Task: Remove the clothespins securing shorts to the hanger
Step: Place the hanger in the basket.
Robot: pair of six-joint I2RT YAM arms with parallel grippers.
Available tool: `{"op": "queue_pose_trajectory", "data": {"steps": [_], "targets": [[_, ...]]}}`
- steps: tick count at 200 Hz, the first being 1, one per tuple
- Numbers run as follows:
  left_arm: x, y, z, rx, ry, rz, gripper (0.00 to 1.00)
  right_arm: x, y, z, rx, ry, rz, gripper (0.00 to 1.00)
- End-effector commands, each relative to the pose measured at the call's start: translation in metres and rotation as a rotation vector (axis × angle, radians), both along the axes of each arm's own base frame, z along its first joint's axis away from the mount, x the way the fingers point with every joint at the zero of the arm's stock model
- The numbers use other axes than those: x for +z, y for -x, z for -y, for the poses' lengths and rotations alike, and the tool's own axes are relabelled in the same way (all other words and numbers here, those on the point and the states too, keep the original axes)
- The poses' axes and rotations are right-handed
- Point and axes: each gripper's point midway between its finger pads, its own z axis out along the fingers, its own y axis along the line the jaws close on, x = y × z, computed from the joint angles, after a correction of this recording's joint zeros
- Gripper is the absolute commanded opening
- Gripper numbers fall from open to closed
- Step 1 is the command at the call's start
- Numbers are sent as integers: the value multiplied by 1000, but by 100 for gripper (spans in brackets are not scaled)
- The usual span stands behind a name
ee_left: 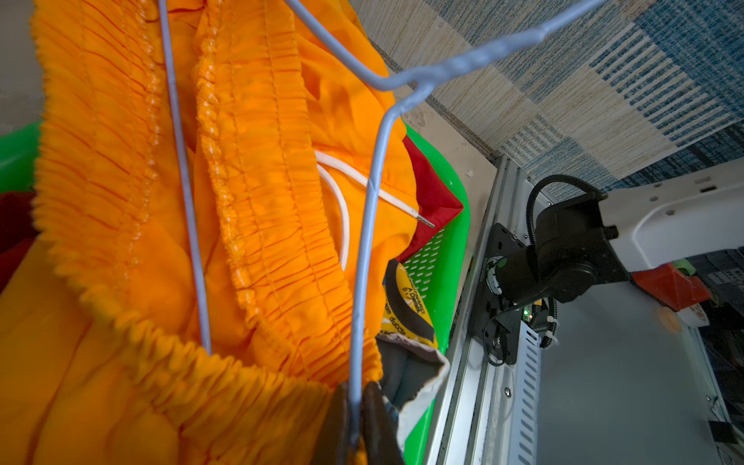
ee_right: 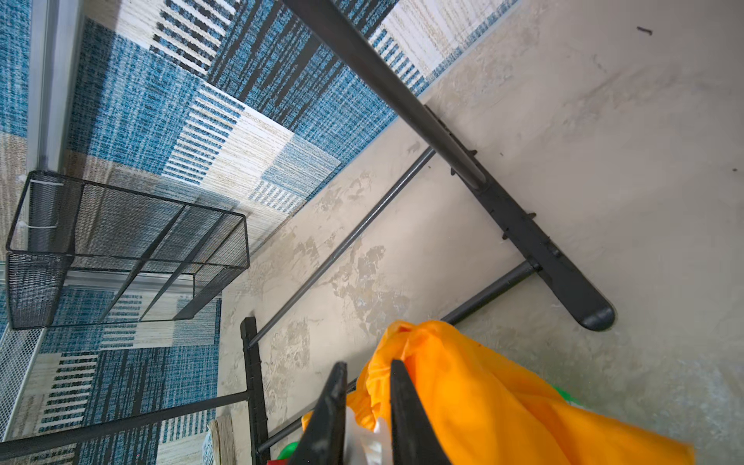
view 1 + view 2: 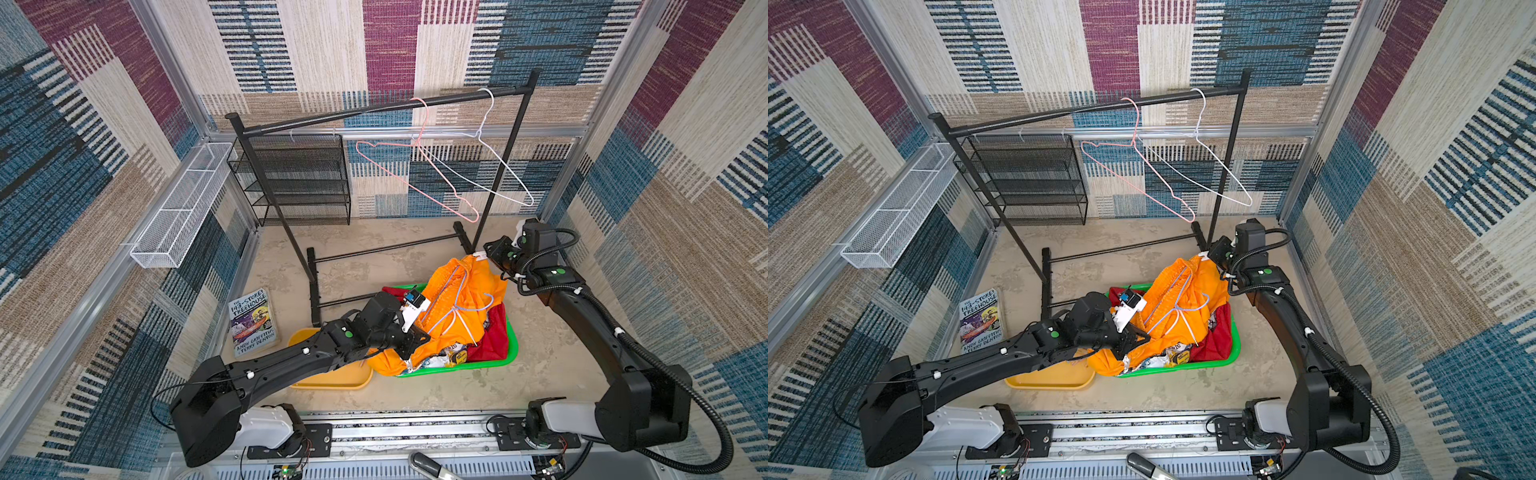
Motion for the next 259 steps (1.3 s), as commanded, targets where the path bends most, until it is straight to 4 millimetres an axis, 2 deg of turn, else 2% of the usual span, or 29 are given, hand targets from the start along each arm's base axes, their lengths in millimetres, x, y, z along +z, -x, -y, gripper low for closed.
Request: {"op": "queue_pose_trajectory", "data": {"steps": [1, 29, 67, 87, 113, 145, 167, 196, 224, 259], "targets": [[-4, -1, 2, 5, 3, -11, 0, 5, 5, 7, -34, 12, 10, 18], [-13, 2, 5, -9, -15, -23, 0, 17, 15, 13, -48, 39, 32, 18], [-14, 5, 9, -28, -39, -23, 2, 29, 34, 15, -29, 72, 63, 18], [-7, 6, 10, -35, -35, -14, 12, 33, 45, 15, -13, 85, 74, 19], [7, 9, 8, -36, -14, 3, 37, 37, 58, 13, 18, 100, 92, 19], [18, 10, 3, -25, 1, 27, 50, 41, 70, 13, 38, 113, 110, 20], [23, 11, -2, -12, 8, 32, 56, 43, 74, -1, 82, 113, 120, 19], [35, 9, -15, 37, 9, 56, 60, 41, 78, -29, 154, 117, 122, 19], [47, 4, -41, 125, -36, 86, 70, 37, 84, -53, 208, 114, 125, 18], [57, -6, -84, 254, -90, 93, 77, 35, 93, -85, 275, 106, 130, 18]]}}
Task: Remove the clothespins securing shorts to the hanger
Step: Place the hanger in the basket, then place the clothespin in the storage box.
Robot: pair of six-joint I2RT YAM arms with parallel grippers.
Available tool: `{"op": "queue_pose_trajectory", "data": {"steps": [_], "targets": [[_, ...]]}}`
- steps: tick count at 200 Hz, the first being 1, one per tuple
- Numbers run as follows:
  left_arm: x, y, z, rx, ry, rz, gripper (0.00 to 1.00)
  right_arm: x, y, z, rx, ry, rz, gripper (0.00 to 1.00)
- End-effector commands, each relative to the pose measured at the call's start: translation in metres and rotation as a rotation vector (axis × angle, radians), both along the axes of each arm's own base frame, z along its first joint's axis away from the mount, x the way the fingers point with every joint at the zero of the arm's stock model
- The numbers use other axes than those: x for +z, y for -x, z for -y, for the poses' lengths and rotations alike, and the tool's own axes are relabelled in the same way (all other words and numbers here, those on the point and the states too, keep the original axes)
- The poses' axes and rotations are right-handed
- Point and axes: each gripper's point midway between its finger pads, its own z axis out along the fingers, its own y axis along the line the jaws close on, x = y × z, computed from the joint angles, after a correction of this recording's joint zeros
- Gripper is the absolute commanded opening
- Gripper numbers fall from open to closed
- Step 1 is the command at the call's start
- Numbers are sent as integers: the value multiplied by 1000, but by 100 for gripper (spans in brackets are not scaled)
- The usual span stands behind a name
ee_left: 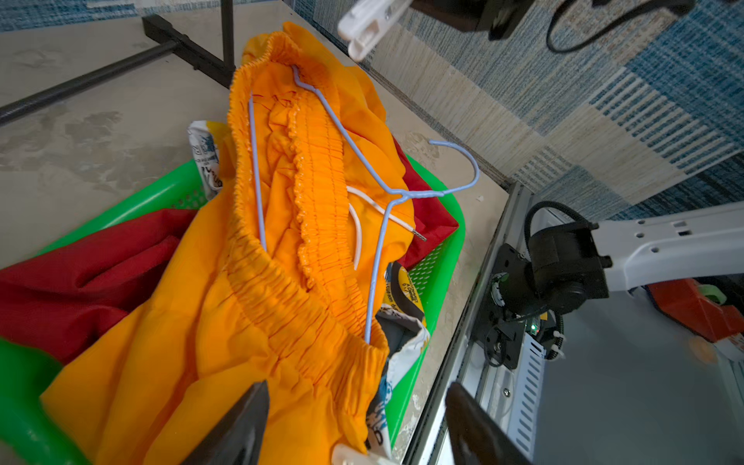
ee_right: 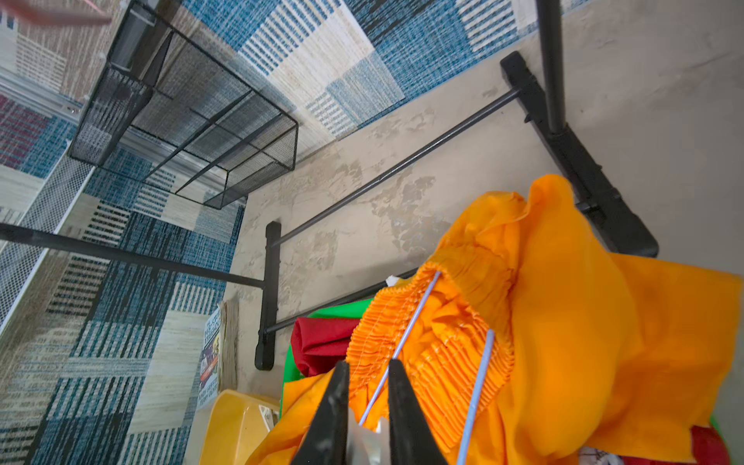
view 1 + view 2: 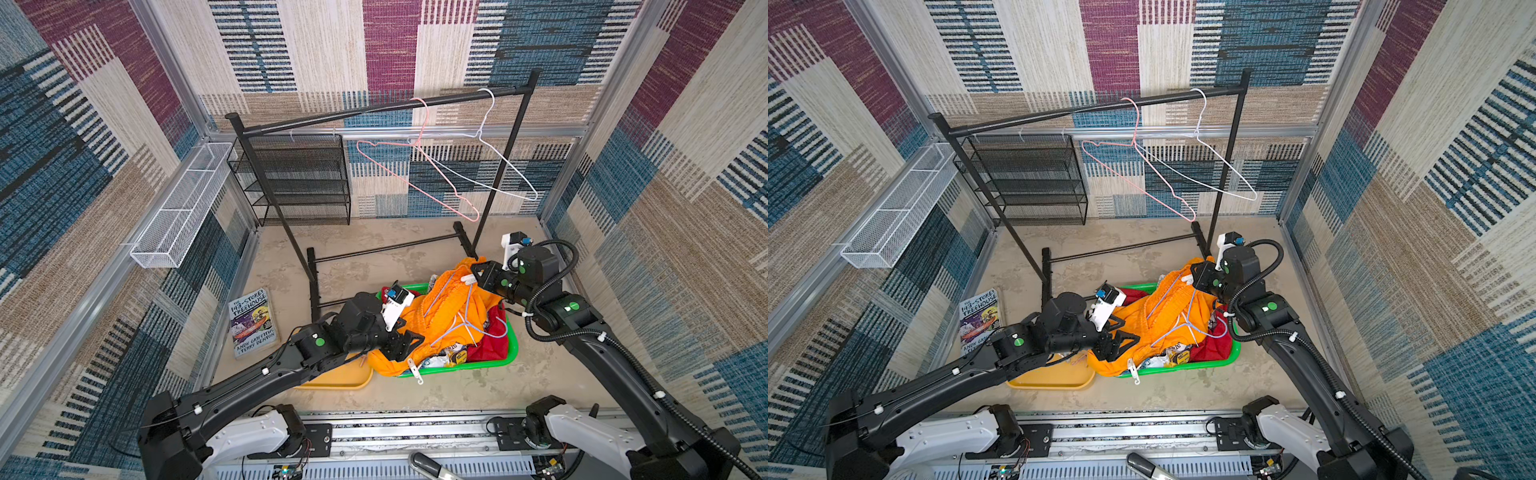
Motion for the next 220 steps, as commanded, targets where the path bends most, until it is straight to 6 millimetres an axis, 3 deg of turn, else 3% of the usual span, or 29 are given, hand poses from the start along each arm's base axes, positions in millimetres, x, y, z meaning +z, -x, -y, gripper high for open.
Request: {"op": "queue_pose_trajectory", "data": {"steps": [1, 44, 91, 156, 220], "targets": [[-5, -8, -33, 115, -76, -22, 77, 8, -1, -15, 8, -18, 38, 18], [5, -21, -84, 270, -105, -48, 81, 2, 10, -63, 96, -11, 22, 18], [-13, -34, -138, 469, -185, -154, 82, -11, 25, -126, 190, 39, -1, 18], [-36, -44, -178, 632, -92, -312, 82, -34, 43, -217, 314, 138, -13, 18], [-47, -58, -233, 869, 14, -419, 81, -78, 55, -293, 429, 246, -31, 19]]}}
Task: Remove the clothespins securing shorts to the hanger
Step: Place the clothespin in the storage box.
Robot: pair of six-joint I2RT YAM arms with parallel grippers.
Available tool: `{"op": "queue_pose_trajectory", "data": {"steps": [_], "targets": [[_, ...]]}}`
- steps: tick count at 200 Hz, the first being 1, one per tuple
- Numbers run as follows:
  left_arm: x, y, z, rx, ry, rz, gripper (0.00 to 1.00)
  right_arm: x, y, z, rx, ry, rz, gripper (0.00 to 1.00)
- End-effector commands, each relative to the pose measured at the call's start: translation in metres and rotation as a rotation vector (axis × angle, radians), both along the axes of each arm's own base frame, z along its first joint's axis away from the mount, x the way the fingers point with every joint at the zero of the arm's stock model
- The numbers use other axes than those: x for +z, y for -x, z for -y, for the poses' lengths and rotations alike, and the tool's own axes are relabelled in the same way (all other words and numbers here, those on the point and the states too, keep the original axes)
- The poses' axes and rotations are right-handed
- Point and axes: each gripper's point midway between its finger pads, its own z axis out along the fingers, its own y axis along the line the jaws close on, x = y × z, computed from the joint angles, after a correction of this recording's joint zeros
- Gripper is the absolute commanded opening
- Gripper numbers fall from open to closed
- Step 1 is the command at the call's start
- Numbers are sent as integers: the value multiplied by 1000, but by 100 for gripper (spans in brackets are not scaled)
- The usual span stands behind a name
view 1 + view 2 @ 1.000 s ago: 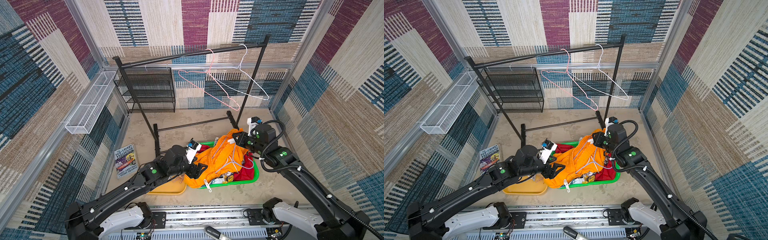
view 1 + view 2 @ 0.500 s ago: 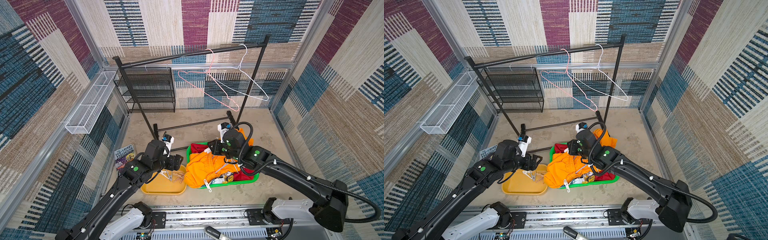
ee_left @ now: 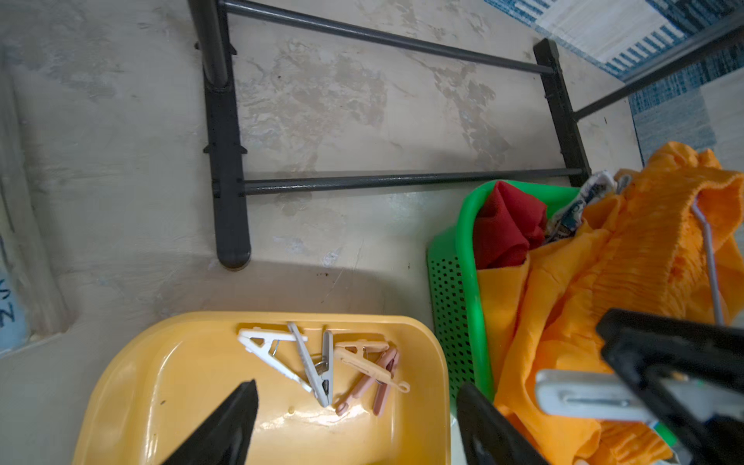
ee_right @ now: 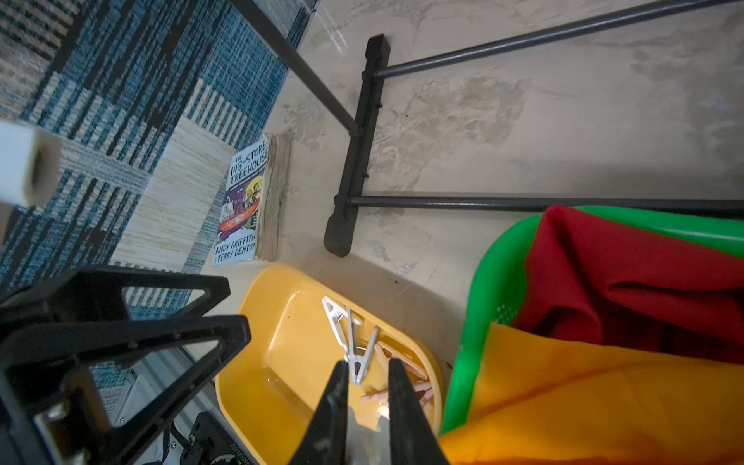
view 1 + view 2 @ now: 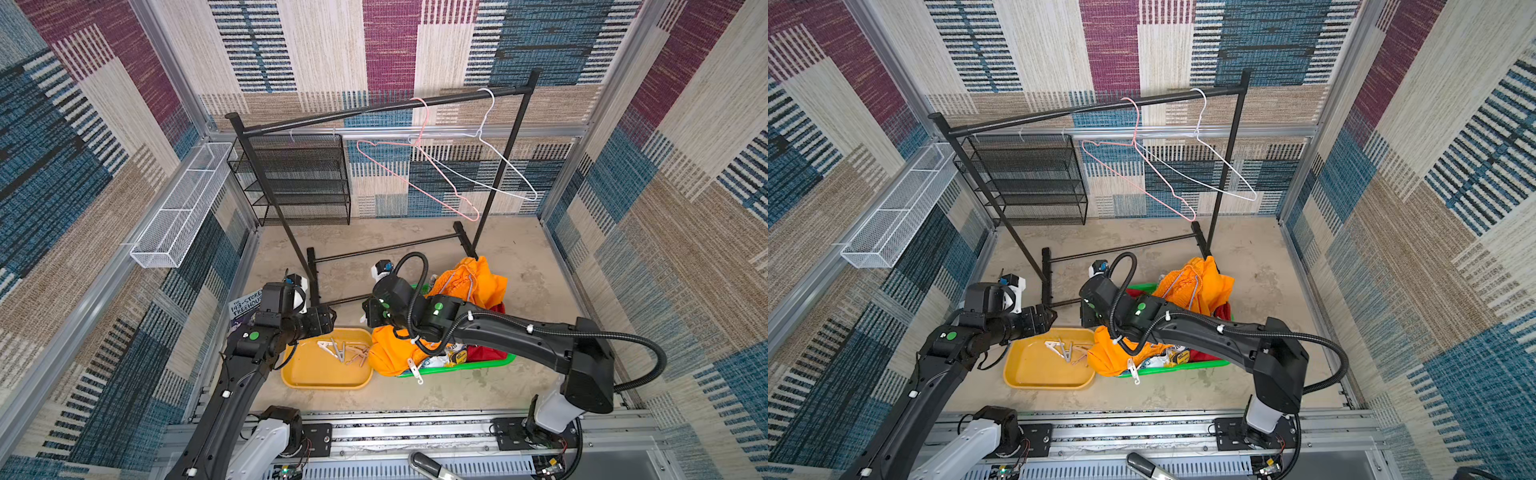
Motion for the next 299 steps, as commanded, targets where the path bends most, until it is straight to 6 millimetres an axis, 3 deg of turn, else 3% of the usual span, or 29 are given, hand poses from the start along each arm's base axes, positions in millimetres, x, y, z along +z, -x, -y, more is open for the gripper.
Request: {"op": "queue_pose_trajectory", "data": {"steps": [1, 45, 54, 58, 69, 108, 151, 190, 299], "targets": [[-5, -3, -12, 79, 71, -34, 81, -7, -1, -20, 22, 24, 31, 19], [-13, -15, -44, 211, 150, -57, 80, -39, 9, -69, 120, 63, 24, 19], [-14, -17, -49, 229, 161, -59, 79, -56, 13, -74, 141, 95, 8, 20], [-14, -17, -50, 236, 165, -57, 78, -49, 12, -81, 146, 79, 18, 20], [-14, -18, -56, 258, 167, -56, 78, -56, 16, -88, 168, 90, 18, 20], [-15, -18, -66, 300, 161, -55, 78, -83, 30, -101, 229, 137, 7, 20], [-16, -18, -70, 313, 155, -56, 77, -110, 42, -100, 264, 173, -28, 20], [-15, -17, -71, 318, 154, -52, 77, -126, 30, -97, 240, 259, 9, 20], [-13, -17, -71, 319, 157, -36, 77, -131, -21, -107, 255, 347, 149, 23]]}}
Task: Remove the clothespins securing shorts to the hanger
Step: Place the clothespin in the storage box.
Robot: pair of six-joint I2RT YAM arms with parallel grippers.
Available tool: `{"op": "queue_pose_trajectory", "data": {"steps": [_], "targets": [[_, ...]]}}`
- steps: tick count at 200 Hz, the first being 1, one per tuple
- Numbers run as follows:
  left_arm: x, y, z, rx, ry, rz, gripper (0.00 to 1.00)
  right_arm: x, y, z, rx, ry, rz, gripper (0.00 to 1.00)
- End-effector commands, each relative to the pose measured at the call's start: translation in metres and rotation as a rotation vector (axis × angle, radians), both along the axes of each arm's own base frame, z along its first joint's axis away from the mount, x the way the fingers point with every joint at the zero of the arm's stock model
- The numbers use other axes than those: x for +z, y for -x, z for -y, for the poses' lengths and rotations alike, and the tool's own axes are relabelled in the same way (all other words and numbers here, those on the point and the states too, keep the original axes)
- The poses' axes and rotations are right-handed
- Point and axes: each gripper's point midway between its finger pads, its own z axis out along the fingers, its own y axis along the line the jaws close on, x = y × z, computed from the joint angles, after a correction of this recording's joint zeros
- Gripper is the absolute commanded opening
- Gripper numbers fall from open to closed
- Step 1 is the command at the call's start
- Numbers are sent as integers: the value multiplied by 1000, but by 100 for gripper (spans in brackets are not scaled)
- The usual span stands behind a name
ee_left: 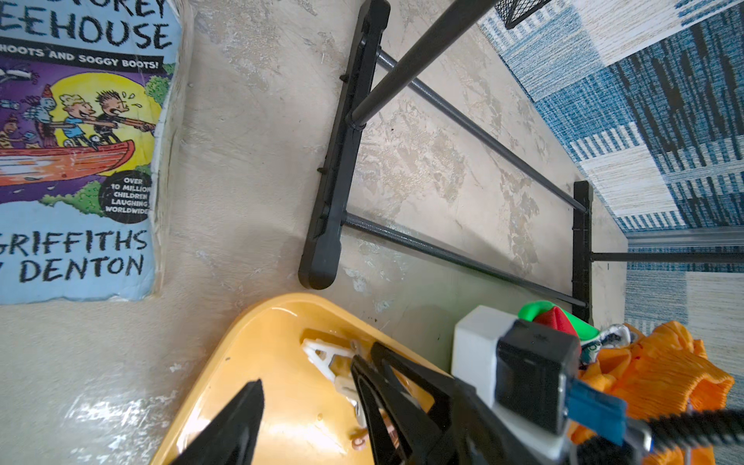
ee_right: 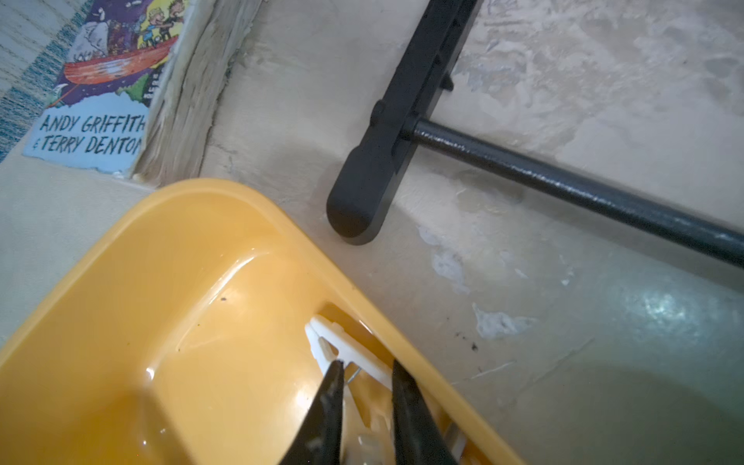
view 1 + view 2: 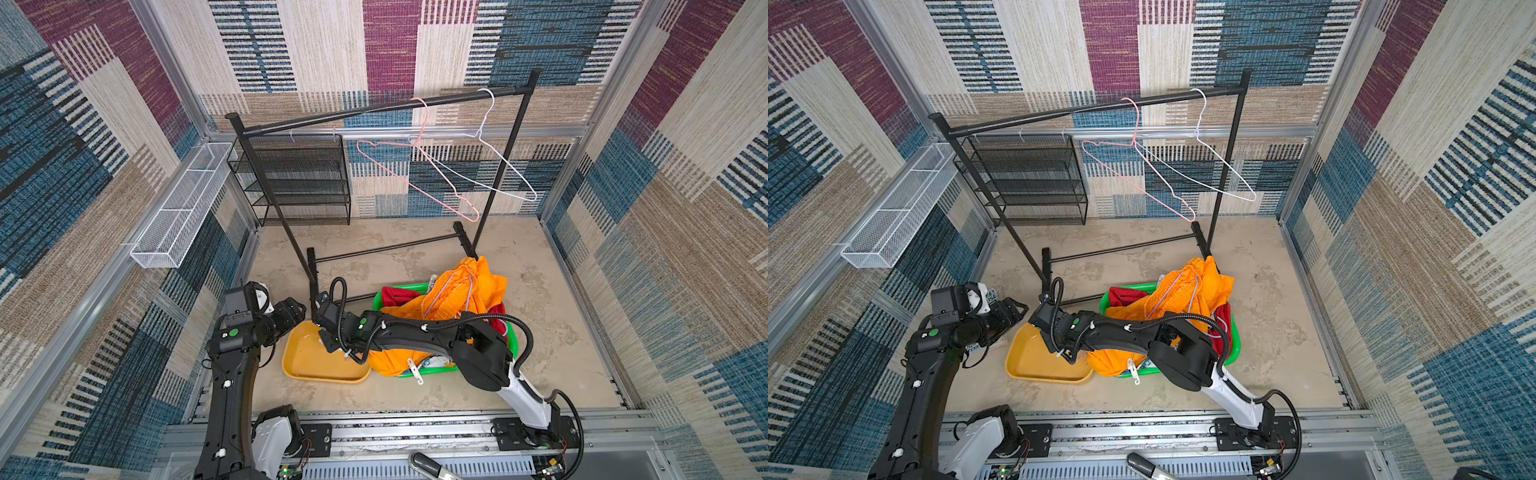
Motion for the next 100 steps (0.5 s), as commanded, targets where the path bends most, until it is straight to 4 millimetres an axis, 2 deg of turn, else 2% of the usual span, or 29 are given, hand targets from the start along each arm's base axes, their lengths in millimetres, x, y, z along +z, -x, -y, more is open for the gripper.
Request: {"op": "queue_pose_trajectory", "data": {"steps": [1, 62, 100], "targets": [[2, -4, 0, -2, 5, 19, 77, 3, -10, -3, 23, 17, 62, 23], [2, -3, -2, 8, 3, 16, 77, 16, -17, -15, 44, -18, 102, 31], [7, -3, -3, 6, -7, 37, 81, 48, -11, -14, 52, -94, 100, 47]]}}
